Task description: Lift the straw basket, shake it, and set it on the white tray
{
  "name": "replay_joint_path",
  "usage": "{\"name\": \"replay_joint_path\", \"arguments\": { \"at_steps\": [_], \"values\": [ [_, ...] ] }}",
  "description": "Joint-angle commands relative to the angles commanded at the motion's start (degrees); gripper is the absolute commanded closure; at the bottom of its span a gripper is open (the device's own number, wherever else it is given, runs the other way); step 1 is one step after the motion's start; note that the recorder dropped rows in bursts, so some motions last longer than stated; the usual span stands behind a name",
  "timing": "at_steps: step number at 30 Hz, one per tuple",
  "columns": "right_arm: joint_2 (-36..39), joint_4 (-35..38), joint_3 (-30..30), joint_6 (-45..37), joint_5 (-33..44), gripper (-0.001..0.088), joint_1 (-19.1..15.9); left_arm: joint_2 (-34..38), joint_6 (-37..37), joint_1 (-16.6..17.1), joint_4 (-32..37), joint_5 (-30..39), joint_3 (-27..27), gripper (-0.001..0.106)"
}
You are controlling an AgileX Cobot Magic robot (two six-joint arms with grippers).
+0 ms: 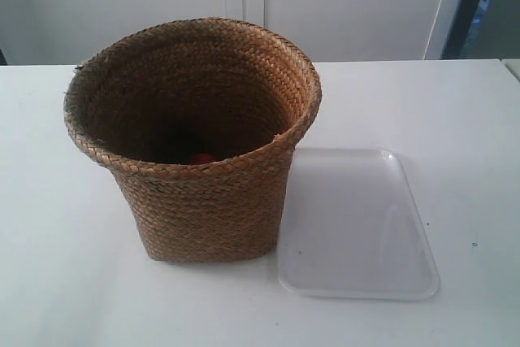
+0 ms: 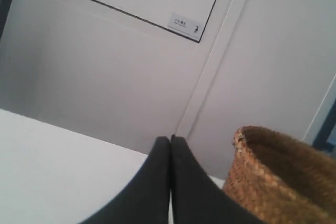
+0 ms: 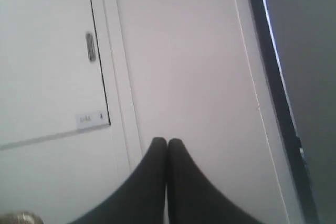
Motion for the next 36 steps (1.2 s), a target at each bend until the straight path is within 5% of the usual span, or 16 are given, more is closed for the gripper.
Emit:
{"name": "replay_joint_path", "arguments": {
  "at_steps": [8, 11, 16, 18, 22, 24, 26, 27, 30, 32, 36],
  "values": [
    [0.0, 0.22, 0.0, 6.37, -10.83, 0.0868, 0.0, 0.0, -0.34, 0.0, -13.32, -4.88, -4.23, 0.105],
    [0.52, 3.23, -3.7, 11.64, -11.02, 0.0868, 0.0, 0.03, 1.2, 0.0, -24.2, -10.07, -8.0, 0.105],
    [10.11, 15.49, -20.76, 5.52, -11.99, 0.0868, 0.0, 8.58, 20.84, 0.0, -35.04, -11.18, -22.37, 0.105],
    [17.28, 11.56, -27.96, 4.29, -11.99, 0.0868, -0.02, 15.26, 29.48, 0.0, -34.02, -9.74, -29.66, 0.105],
    [32.39, 0.68, -41.4, 11.26, -8.75, 0.0868, 0.1, 31.46, 34.05, 0.0, -25.4, -6.36, -43.78, 0.105],
    [40.84, -7.82, -49.27, 11.03, 3.77, 0.0868, 0.1, 39.91, 33.82, 0.0, -16.42, 4.43, -51.67, 0.105],
    [47.92, -12.16, -55.7, 12.57, 22.47, 0.0868, 0.24, 46.4, 33.44, -0.13, -9.8, 22.37, -58.01, 0.105],
    [51.77, -12.78, -60.47, 14.02, 34.66, 0.0868, 0.69, 50.89, 33.36, -0.26, -8.95, 36.99, -62.27, 0.105],
    [60.65, -12.78, -69.53, 11.04, 66.74, 0.0868, 1.61, 59.09, 35.71, -0.53, -9.43, 65.48, -69.0, 0.105],
    [63.84, -11.12, -72.76, 5.38, 77.55, 0.0868, 2.03, 62.74, 39.49, -0.62, -11.64, 73.61, -70.58, 0.105],
    [67.45, 0.78, -74.74, -6.36, 90.27, 0.0868, 2.49, 65.36, 55.18, -0.62, -30.62, 76.23, -70.8, 0.105]
  ]
}}
